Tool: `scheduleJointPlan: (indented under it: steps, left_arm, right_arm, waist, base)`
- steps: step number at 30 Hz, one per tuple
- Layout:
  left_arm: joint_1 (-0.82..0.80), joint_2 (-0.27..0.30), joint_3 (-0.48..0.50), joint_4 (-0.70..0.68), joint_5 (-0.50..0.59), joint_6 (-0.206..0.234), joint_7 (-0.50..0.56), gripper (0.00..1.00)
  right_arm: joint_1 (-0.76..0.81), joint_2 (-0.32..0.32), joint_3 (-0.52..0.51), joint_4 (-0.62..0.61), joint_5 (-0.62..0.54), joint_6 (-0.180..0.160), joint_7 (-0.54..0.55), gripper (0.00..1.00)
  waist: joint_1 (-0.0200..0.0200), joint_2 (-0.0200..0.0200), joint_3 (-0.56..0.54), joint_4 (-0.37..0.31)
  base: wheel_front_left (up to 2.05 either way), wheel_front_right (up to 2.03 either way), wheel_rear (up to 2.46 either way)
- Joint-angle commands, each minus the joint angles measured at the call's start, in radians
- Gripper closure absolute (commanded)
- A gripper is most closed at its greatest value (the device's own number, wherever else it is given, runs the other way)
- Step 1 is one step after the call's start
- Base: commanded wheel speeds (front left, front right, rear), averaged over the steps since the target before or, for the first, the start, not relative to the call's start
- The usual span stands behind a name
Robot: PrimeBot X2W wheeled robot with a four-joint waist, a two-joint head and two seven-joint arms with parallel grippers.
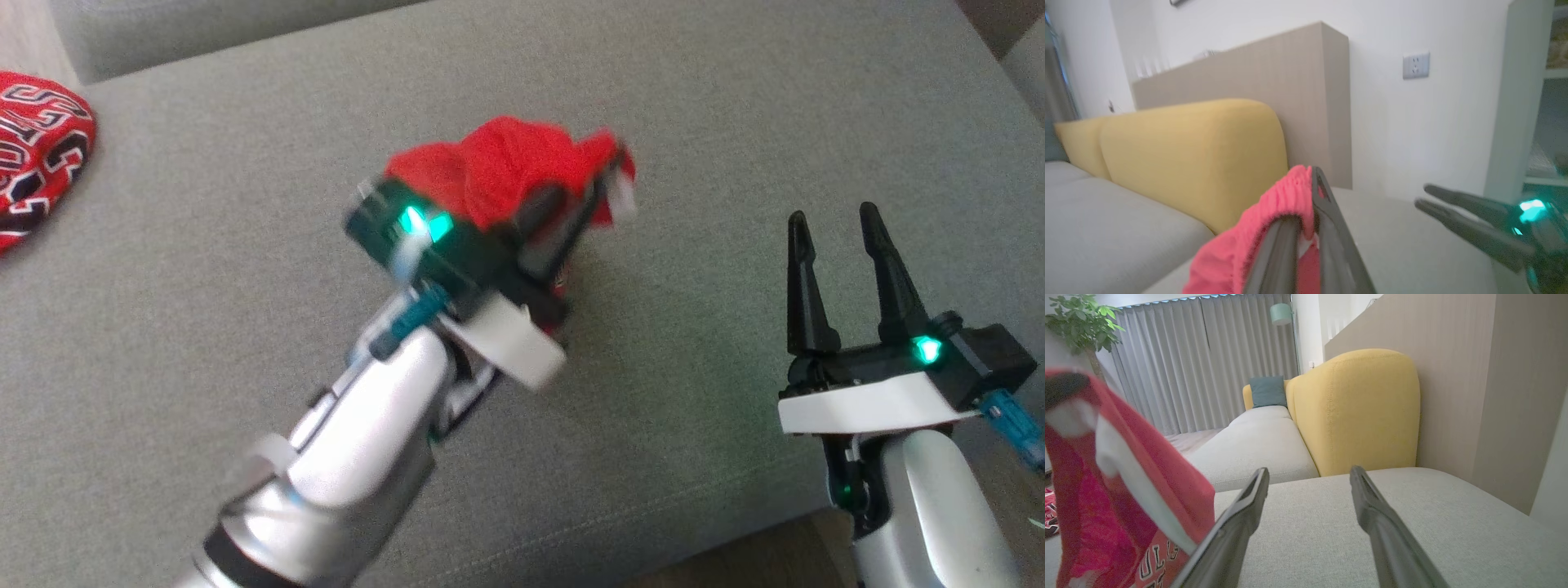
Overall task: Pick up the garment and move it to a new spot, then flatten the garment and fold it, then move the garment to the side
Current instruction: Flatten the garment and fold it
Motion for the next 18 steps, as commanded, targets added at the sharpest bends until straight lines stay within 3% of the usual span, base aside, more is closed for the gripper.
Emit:
scheduleJointPlan:
  steps: [1, 8, 18]
  left_arm:
    - [-0.075, 0.0, 0.053, -0.054, -0.005, 0.016, -0.011, 1.0]
    - [-0.152, 0.006, 0.16, -0.128, -0.048, 0.072, -0.011, 1.0]
    - [0.065, 0.095, 0.214, -0.02, -0.129, 0.092, 0.008, 1.0]
  right_arm:
    - [-0.005, -0.004, 0.021, -0.027, -0.003, 0.008, -0.006, 0.0]
    - [0.009, -0.004, 0.017, -0.021, -0.009, 0.008, -0.006, 0.0]
    - [0.025, -0.004, 0.019, -0.022, -0.013, 0.008, -0.006, 0.0]
  waist:
    - [0.0, 0.0, -0.014, 0.006]
    - [0.0, 0.0, -0.04, 0.032]
    - [0.0, 0.0, -0.048, 0.085]
  base:
    - [0.0, 0.0, 0.0]
    - [0.0, 0.0, 0.0]
    - [0.0, 0.0, 0.0]
